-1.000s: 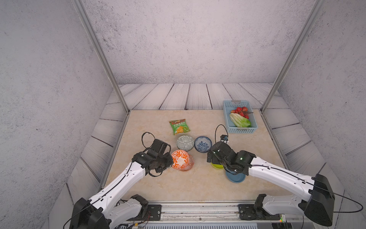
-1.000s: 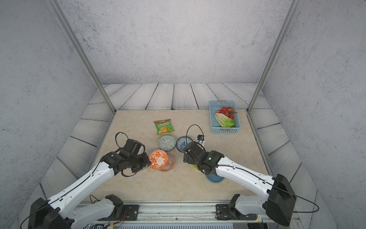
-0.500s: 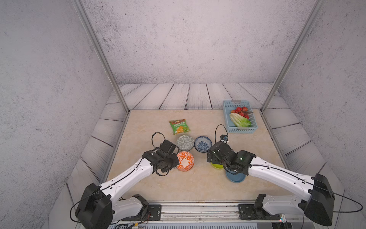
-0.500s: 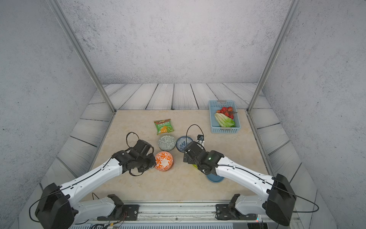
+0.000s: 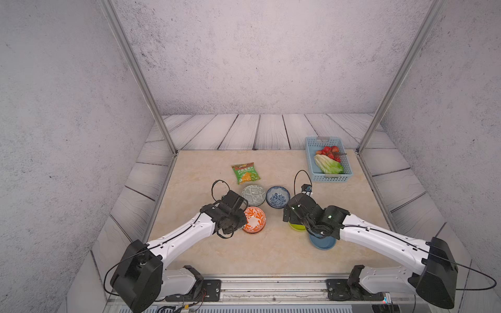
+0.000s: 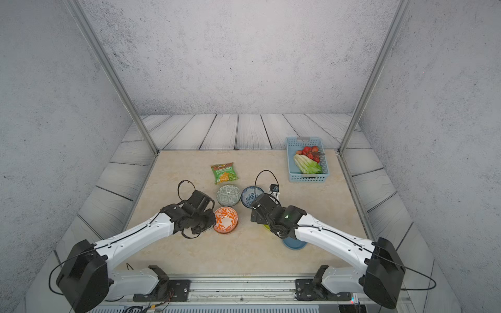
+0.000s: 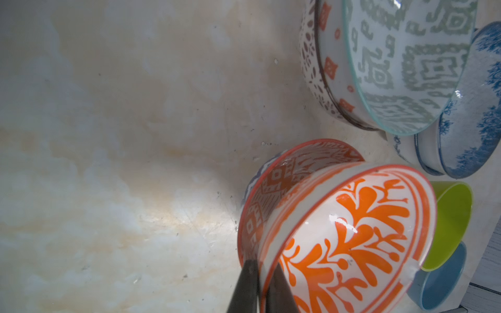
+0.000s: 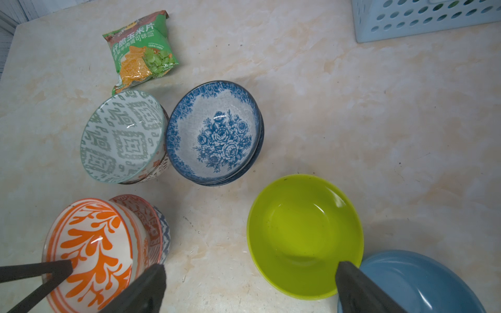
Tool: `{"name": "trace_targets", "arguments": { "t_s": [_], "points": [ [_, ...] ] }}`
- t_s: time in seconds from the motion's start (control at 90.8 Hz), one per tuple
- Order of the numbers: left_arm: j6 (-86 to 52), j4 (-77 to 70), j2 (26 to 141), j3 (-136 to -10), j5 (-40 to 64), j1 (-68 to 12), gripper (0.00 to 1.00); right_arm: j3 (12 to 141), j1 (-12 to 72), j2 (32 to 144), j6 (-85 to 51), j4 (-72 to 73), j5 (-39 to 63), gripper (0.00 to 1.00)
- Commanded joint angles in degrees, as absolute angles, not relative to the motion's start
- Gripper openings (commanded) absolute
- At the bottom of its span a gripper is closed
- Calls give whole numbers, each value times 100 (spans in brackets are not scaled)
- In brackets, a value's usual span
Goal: Stack the bowls
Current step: Place the bowl on the bowl.
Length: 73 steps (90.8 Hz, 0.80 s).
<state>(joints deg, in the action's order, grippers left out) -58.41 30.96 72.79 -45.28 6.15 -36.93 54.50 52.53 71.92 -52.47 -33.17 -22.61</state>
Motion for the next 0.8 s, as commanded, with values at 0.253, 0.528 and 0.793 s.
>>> {"name": "trace_targets", "arguments": {
  "t_s": [0.253, 0.528, 0.793],
  "points": [
    [-5773, 2900, 7420, -4697, 508, -3735, 0, 5493, 5243, 7291, -5221, -3332, -2253, 99],
    [-5727, 3071, 7468, -4768, 353, -3735, 0, 5493, 5244, 7296, -5209, -3338, -2244, 99],
    [-5636, 3018, 7625, -4893, 434, -3735, 0, 5502, 5243, 7312, -5203, -3330, -2234, 99]
  ]
}}
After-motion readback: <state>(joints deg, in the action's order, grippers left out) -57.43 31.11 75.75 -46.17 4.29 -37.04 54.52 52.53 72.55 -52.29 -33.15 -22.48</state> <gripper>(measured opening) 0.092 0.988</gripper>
